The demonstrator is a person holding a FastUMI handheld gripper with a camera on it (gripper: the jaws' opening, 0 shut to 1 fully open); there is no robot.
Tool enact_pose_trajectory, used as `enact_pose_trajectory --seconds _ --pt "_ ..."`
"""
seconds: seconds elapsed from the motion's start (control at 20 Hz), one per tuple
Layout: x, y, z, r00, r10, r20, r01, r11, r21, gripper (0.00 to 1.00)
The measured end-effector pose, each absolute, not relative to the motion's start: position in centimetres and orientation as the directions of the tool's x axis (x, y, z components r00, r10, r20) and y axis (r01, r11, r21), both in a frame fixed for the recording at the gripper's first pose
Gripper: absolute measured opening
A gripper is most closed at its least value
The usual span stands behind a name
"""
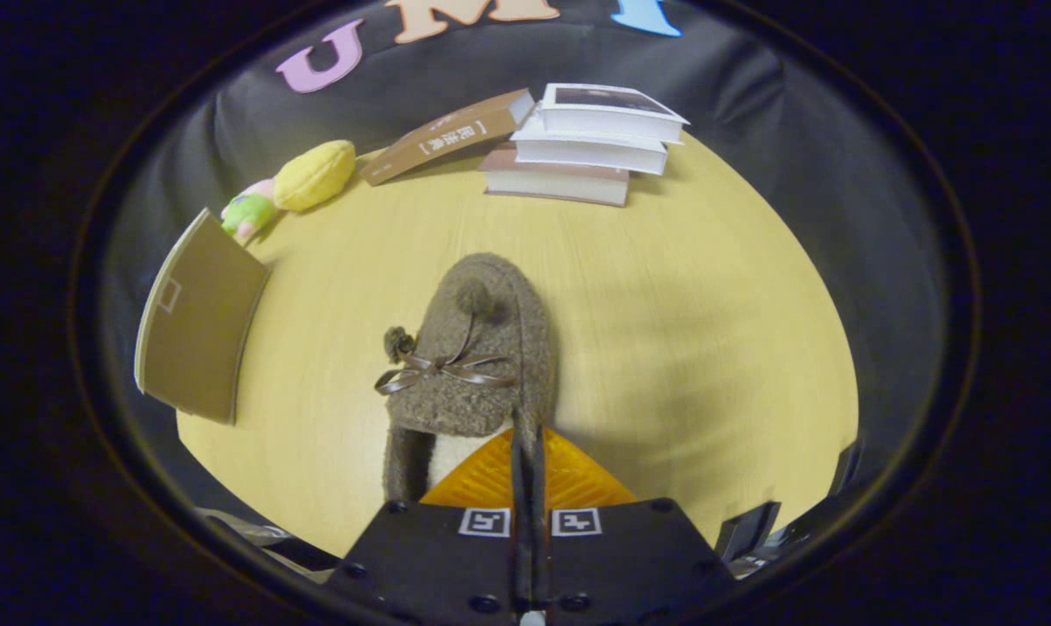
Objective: Open the storage box then place both shoes into the box .Put the left shoe in first, then the right shoe, with the right side of both shoes facing outward in a uniform manner.
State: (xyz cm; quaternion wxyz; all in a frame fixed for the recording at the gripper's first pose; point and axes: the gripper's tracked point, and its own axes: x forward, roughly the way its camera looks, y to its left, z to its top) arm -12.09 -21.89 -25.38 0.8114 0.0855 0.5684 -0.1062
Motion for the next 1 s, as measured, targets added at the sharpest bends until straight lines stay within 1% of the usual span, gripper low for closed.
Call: enact_pose_trajectory --seconds 0.1,0.45,0.65,1.0 --pt "-12.2 -21.7 -25.1 0.333 -0.073 -0.94 0.311 0.95 0.037 0.03" --pt "-9.8 -18.1 -21.6 0.394 -0.054 -0.917 0.349 0.932 0.096 0.04" --pt "-7.9 -14.6 -19.2 0.43 -0.03 -0.903 0.333 0.934 0.128 0.03" --pt "-4.0 -7.6 -15.3 0.479 0.003 -0.878 0.264 0.953 0.148 0.03"
